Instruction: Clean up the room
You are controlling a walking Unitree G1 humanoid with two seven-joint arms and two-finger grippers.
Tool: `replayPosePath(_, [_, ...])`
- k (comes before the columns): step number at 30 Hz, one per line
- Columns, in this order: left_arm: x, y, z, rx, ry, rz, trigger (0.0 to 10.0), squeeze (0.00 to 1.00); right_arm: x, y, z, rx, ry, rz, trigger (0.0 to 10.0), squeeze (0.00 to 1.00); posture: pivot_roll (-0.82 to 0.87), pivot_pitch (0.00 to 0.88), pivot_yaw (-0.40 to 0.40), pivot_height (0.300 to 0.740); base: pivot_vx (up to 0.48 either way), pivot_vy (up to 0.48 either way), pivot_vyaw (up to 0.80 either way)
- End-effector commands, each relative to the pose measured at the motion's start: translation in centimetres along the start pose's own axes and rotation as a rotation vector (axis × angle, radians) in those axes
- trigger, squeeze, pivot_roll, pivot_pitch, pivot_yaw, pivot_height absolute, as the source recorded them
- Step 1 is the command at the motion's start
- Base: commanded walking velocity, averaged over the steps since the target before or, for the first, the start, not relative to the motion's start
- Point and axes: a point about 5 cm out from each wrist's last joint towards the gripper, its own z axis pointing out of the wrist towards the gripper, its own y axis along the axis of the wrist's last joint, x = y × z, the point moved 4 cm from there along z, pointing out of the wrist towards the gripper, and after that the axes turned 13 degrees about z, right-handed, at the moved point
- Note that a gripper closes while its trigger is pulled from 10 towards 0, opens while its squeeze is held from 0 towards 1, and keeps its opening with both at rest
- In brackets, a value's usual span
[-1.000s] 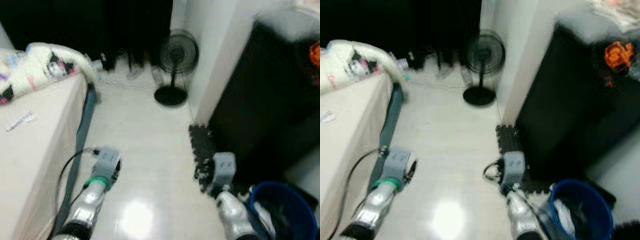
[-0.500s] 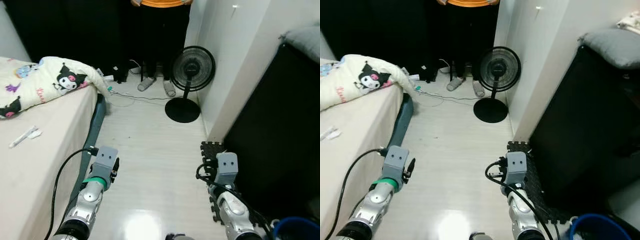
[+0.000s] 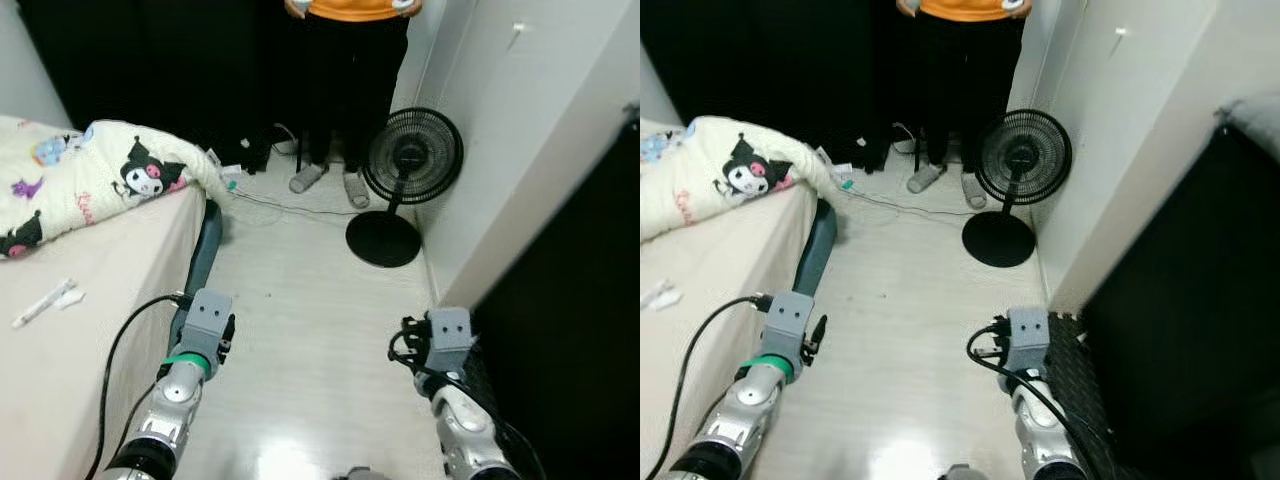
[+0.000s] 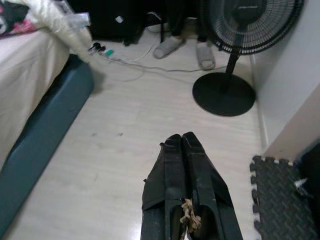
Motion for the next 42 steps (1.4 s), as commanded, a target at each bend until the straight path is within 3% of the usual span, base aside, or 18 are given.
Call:
replayPosePath(1, [-0.3,0.0,-0.1,-0.005,-0.013,0.01,10.0,0.0,-0.4,-0.4,-0.3,0.007,-0.024,0.017,10.0,0.0,-0.04,0.027,0.033,0.74,0.48,0.0,0.0])
replayPosePath(32, [-0.9,1.3,0.2,-0.046,-0.038,0.021,10.0,0.0,-0.7,0.0,-0.3,-0.011,-0.041,0.015,10.0,0.0,-0.04,0.037,0.041,0.74,0.426,0.0,0.0])
replayPosePath(33, [-1.1,1.4,0.3,-0.036,-0.049,-0.047,10.0,0.0,-0.4,0.0,-0.3,-0.016,-0.027,0.021,10.0,0.0,-0.05,0.036,0.041,0.74,0.0,0.0,0.0])
replayPosePath(34, [-1.1,1.4,0.3,-0.036,-0.049,-0.047,10.0,0.0,-0.4,0.0,-0.3,-0.016,-0.027,0.021,10.0,0.0,-0.05,0.036,0.041,0.74,0.0,0.0,0.0])
replayPosePath(37, [-2.1,2.1,0.4,-0.041,-0.128,-0.188,10.0,0.0,-0.2,0.1,-0.2,-0.021,-0.023,0.013,10.0,0.0,-0.04,0.036,0.04,0.74,0.0,0.0,0.0])
replayPosePath(41, [-2.8,2.8,0.1,-0.08,-0.205,-0.225,10.0,0.0,0.1,0.1,-0.1,-0.022,-0.018,0.041,10.0,0.0,-0.04,0.033,0.04,0.74,0.0,0.0,0.0])
replayPosePath(42, [-3.3,3.0,-0.1,-0.093,-0.24,-0.195,10.0,0.0,0.4,0.3,-0.1,-0.036,-0.013,0.051,10.0,0.0,-0.04,0.032,0.041,0.74,0.0,0.0,0.0])
